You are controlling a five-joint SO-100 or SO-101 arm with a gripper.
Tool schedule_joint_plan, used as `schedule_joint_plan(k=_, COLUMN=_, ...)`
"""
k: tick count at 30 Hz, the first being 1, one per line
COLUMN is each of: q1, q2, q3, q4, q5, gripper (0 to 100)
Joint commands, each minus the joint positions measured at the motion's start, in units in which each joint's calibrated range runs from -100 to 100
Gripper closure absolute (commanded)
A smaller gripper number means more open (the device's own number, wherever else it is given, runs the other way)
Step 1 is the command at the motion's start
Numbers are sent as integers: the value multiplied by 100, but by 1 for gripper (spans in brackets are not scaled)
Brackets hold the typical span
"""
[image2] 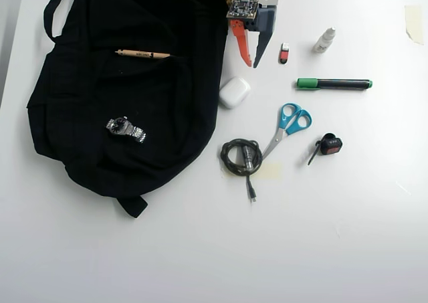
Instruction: Put the usb stick into the black bag
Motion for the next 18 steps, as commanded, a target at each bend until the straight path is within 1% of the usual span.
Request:
schedule_joint_plan(k=1, q1=-395, q2=-100, q3=-204, q4=-293, q5=271, gripper=98)
schedule_joint_plan(k=2, q1=-433, q2=-100, q3=-204, q4=-310, q5=387, gripper=98)
schedule_joint_plan(k=6, q1=-747, q2=-92, q3=-348, q4=-146, q5=486, gripper=98)
schedule_joint_plan(k=11, q1=-747, q2=-84, q3=-554, q4=121, q5=450, gripper=98)
schedule_joint_plan(k=14, q1=-724, q2=-17, q3=-833, q4=474, q5=450, gripper=98)
schedule_joint_plan(k=18, q1=-627, q2=588, q3=-1408, q4=810, q5=423, gripper=98)
